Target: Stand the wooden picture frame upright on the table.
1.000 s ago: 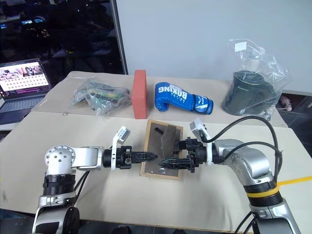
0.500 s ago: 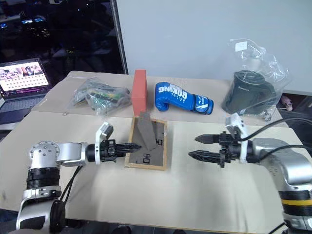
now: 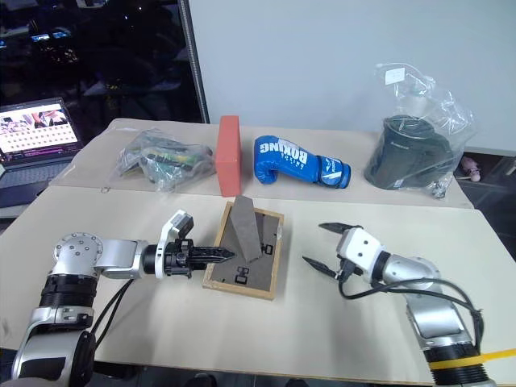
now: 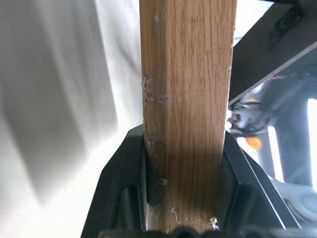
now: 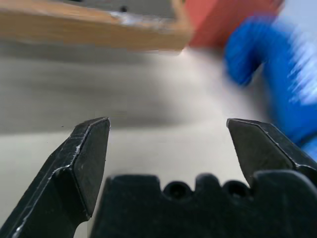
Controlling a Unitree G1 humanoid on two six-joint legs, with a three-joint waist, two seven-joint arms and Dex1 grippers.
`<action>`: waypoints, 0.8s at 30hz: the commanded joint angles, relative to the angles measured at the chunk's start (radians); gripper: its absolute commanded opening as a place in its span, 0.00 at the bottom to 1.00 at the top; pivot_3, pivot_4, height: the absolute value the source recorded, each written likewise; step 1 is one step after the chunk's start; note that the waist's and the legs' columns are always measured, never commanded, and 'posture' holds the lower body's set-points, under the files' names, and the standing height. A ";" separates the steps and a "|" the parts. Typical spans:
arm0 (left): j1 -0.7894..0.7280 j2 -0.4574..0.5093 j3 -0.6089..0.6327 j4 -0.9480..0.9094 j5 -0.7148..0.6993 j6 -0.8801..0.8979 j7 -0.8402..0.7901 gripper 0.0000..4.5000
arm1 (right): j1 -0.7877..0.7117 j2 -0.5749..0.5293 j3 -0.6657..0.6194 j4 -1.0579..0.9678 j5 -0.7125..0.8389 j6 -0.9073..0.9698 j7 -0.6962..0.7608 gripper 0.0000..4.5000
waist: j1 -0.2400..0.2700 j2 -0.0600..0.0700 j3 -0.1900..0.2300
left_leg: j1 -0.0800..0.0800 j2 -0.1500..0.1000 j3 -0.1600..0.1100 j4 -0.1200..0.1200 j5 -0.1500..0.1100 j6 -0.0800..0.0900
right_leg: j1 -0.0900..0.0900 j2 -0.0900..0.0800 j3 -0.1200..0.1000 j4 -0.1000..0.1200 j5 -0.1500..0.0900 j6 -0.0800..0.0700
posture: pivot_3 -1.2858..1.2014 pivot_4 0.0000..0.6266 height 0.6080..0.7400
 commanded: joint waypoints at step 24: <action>0.029 0.027 -0.095 -0.075 -0.460 -0.174 0.343 0.26 | -0.183 0.017 0.145 0.215 -0.491 -0.464 -0.522 0.46 | 0.002 0.000 0.000 | 0.001 -0.004 -0.003 0.002 0.012 -0.001 | 0.000 -0.002 -0.001 0.013 0.003 0.003 | 0.52 0.24 0.59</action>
